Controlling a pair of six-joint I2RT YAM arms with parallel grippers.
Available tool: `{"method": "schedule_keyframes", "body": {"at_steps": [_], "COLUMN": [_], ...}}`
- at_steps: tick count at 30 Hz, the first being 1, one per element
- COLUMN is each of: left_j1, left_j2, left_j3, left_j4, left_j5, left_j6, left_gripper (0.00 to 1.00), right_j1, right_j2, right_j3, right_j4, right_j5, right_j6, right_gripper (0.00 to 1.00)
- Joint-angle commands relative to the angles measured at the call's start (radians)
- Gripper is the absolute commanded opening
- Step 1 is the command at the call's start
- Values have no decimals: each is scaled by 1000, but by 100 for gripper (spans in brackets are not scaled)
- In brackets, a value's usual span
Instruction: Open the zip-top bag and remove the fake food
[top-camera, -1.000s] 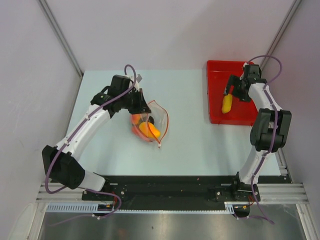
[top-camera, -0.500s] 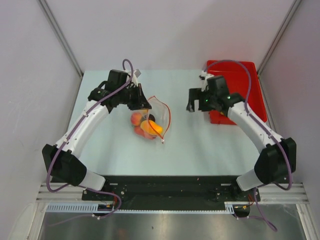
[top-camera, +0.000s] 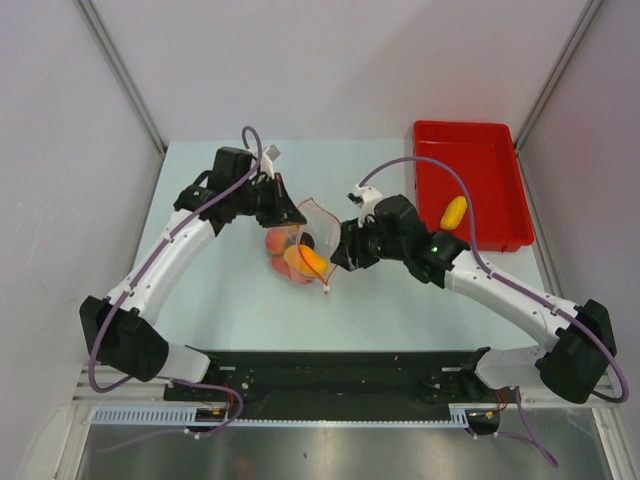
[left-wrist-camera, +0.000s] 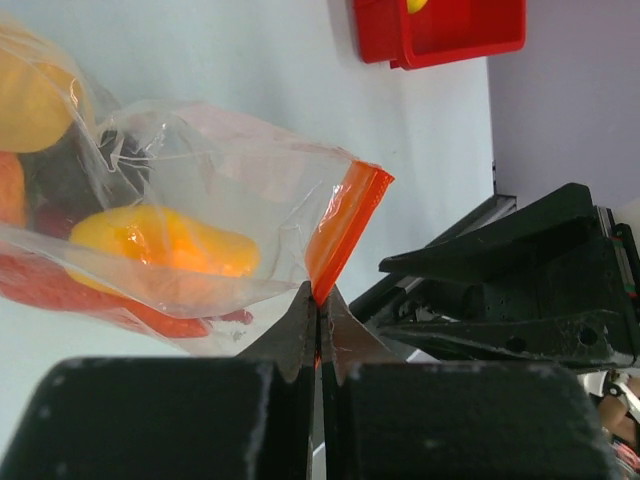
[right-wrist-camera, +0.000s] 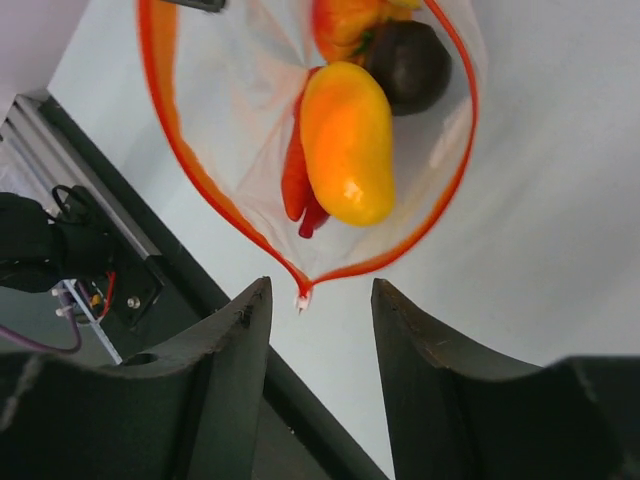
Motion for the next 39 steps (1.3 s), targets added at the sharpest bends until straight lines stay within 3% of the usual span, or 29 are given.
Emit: {"method": "schedule_keyframes", "body": {"at_steps": [1, 13, 26, 32, 39], "left_j1": [4, 4, -15, -45, -58], "left_j2": [-72, -95, -66, -46, -37], "left_j3": [-38, -89, -123, -127, -158], "left_j4": [80, 181, 289, 287, 283], "left_j5": [55, 116, 147, 130, 72], "left_j6": [-58, -145, -232, -229, -225], "left_gripper": [0, 0, 0, 0, 0], "right_j1": [59, 68, 68, 71, 77], "right_j2": [3, 235, 353, 405, 445], "right_j3": [13, 137, 14, -16, -88], "right_j4": [122, 175, 343, 385, 506], "right_j5": [26, 17, 26, 36, -30], "right_j6": [-8, -146, -286, -294, -248], "right_gripper": [49, 44, 80, 87, 88]}}
